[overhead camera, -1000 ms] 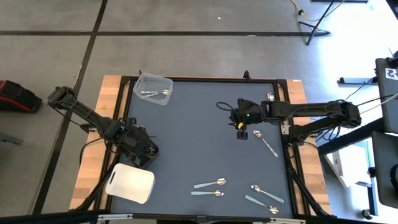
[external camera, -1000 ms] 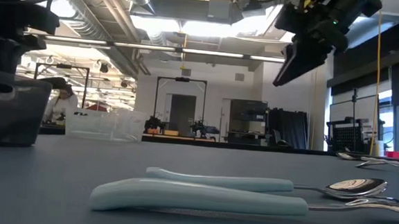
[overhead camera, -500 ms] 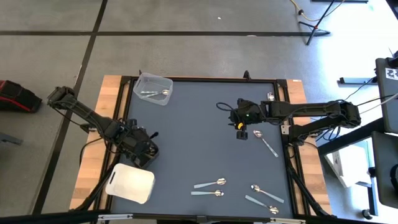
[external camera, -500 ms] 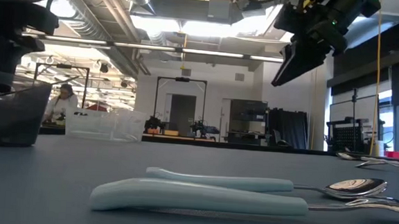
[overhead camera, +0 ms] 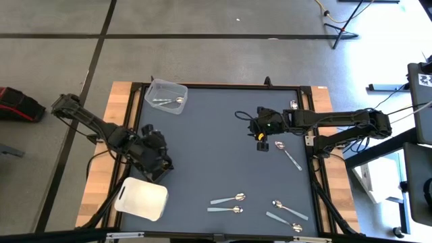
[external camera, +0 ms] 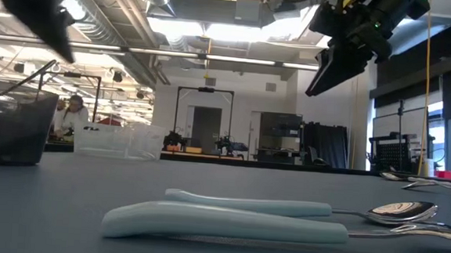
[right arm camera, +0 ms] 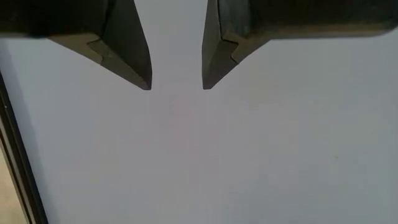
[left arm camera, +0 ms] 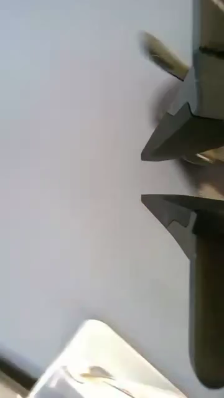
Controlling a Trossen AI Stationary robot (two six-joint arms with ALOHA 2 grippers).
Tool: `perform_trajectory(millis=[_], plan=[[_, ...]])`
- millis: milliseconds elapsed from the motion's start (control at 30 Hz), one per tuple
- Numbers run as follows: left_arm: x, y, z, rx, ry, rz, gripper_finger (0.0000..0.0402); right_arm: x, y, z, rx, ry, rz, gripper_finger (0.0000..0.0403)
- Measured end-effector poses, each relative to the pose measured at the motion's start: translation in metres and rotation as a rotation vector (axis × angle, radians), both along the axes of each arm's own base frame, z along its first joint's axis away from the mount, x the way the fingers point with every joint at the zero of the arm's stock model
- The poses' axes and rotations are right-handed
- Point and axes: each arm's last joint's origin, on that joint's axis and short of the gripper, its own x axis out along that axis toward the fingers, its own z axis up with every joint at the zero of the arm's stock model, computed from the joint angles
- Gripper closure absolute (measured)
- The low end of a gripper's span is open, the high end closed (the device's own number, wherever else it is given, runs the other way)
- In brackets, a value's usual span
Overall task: Sort silverware by color (type)
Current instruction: Put the black spoon into the black bin, then put the green spoon into the transparent bin
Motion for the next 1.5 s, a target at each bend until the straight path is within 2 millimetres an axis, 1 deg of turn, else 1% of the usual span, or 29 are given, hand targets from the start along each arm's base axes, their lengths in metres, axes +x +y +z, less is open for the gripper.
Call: perform_trajectory(millis=[100, 200, 300, 367, 433, 500, 600, 667, 767, 933, 1000, 1067, 1200, 1267, 1367, 1433, 1500], plan=[[0.009, -0.003, 0.001, -0.032, -0.1, -0.004, 0.031, 0.0, 0.0, 0.0, 0.001, 0.005, -0.001, 0.0274], [0.014, -0.007, -0.008, -0.119, -0.13, -0.045, 0.031, -0.001, 0.0, 0.0, 0.001, 0.007, -0.001, 0.0274], [0.019, -0.014, -0.016, -0.218, -0.168, -0.153, 0.031, -0.001, 0.0, 0.0, 0.002, 0.007, -0.001, 0.0274], [0.02, -0.019, -0.023, -0.239, -0.193, -0.228, 0.031, -0.001, 0.0, 0.0, 0.002, 0.007, -0.001, 0.0274], [0.02, -0.02, -0.029, -0.234, -0.209, -0.259, 0.031, -0.001, 0.0, 0.0, 0.002, 0.007, -0.001, 0.0274], [0.018, -0.019, -0.035, -0.221, -0.173, -0.256, 0.031, -0.001, 0.0, 0.0, 0.002, 0.007, -0.001, 0.0274], [0.013, -0.016, -0.04, -0.223, -0.11, -0.207, 0.031, -0.001, 0.0, -0.001, 0.002, 0.007, -0.002, 0.0274], [0.01, -0.015, -0.042, -0.228, -0.083, -0.181, 0.031, -0.001, 0.0, -0.001, 0.002, 0.007, -0.001, 0.0274], [0.01, -0.014, -0.041, -0.223, -0.067, -0.192, 0.031, 0.0, 0.0, 0.0, 0.002, 0.004, -0.002, 0.0274], [0.012, -0.008, -0.028, -0.137, -0.039, -0.204, 0.031, 0.0, 0.0, -0.001, 0.002, 0.005, -0.002, 0.0274], [0.013, -0.007, -0.017, -0.132, -0.043, -0.198, 0.031, 0.0, 0.0, -0.001, 0.002, 0.005, -0.002, 0.0274], [0.011, -0.006, -0.008, -0.122, -0.016, -0.187, 0.031, 0.0, 0.0, -0.001, 0.002, 0.005, -0.002, 0.0274], [0.003, -0.005, -0.001, -0.136, 0.053, -0.145, 0.031, 0.0, 0.0, -0.001, 0.002, 0.006, -0.002, 0.0274], [-0.004, -0.002, -0.006, -0.14, 0.134, -0.099, 0.031, -0.001, 0.0, -0.001, 0.002, 0.009, -0.002, 0.0274], [-0.014, 0.003, -0.021, -0.131, 0.238, -0.017, 0.031, -0.001, 0.0, -0.001, 0.002, 0.009, -0.002, 0.0274], [-0.017, 0.004, -0.033, -0.149, 0.281, -0.014, 0.031, -0.001, 0.0, -0.001, 0.002, 0.008, -0.002, 0.0274], [-0.018, 0.004, -0.041, -0.168, 0.286, -0.021, 0.031, 0.0, 0.0, -0.001, 0.002, 0.005, -0.002, 0.0274]])
